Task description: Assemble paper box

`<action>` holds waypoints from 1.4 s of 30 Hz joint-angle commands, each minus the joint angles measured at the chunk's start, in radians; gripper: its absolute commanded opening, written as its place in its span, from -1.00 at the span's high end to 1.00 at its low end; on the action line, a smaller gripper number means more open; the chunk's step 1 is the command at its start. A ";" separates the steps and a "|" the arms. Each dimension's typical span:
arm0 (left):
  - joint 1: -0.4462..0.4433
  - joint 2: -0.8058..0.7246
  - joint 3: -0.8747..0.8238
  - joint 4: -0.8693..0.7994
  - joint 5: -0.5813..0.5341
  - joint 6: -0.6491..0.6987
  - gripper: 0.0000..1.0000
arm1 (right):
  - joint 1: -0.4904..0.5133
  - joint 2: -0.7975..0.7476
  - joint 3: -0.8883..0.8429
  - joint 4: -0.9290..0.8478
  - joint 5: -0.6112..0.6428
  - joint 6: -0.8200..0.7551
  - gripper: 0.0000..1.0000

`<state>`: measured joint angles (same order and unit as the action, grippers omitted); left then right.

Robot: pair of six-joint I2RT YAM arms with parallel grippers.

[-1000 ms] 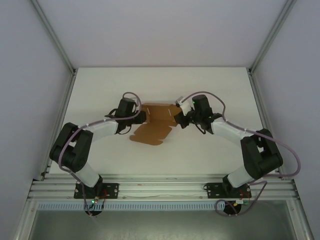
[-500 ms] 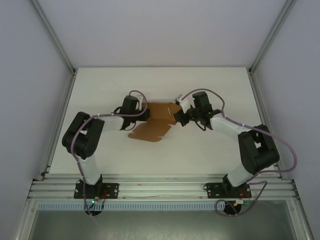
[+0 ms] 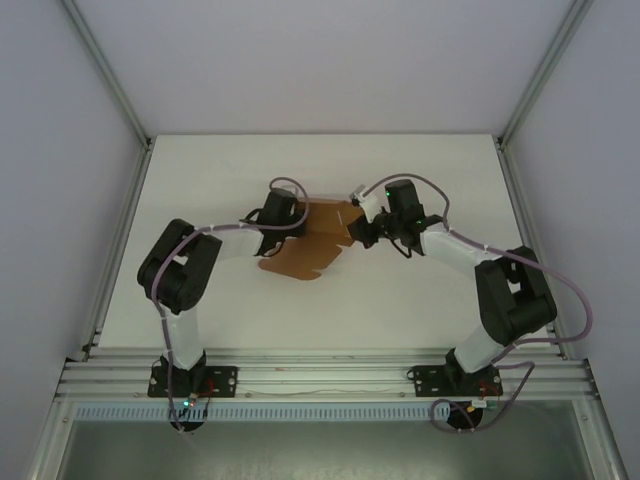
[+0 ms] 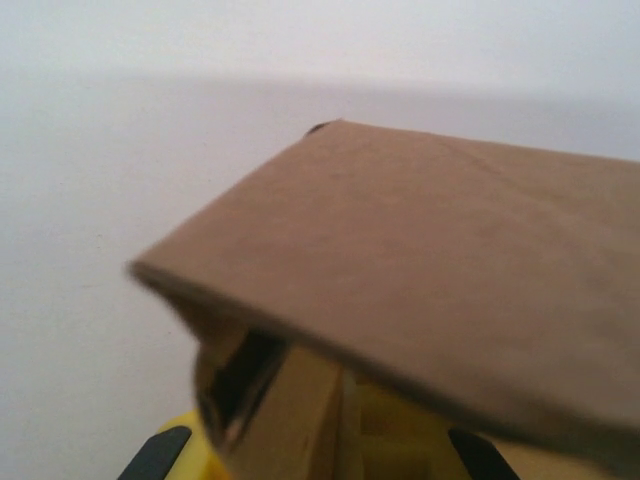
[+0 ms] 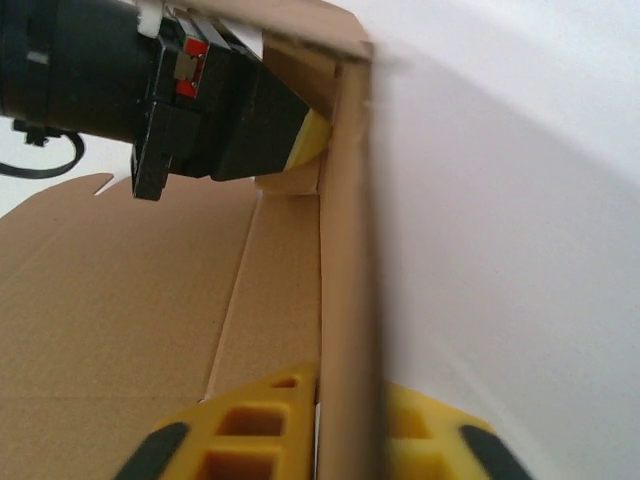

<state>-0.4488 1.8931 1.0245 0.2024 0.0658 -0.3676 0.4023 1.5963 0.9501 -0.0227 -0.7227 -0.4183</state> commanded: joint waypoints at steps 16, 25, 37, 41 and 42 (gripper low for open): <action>-0.080 -0.111 -0.125 0.002 -0.306 0.071 1.00 | -0.031 -0.377 -0.115 0.089 0.573 0.329 -1.00; -0.094 -0.118 -0.139 0.019 -0.290 0.043 1.00 | -0.032 -0.104 0.078 -0.046 0.533 0.314 -0.99; -0.094 -0.110 -0.120 -0.012 -0.268 -0.007 1.00 | 0.005 0.039 0.056 -0.054 0.384 0.367 -0.99; -0.094 -0.107 -0.095 -0.052 -0.272 -0.031 1.00 | 0.031 0.069 0.049 -0.019 0.390 0.393 -0.99; -0.094 -0.105 -0.089 -0.056 -0.264 -0.029 1.00 | 0.038 0.071 0.044 0.003 0.393 0.399 -0.99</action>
<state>-0.5415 1.8057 0.9096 0.2028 -0.2016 -0.3592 0.4152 1.6531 1.0134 -0.0566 -0.3153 -0.0505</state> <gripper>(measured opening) 0.080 0.997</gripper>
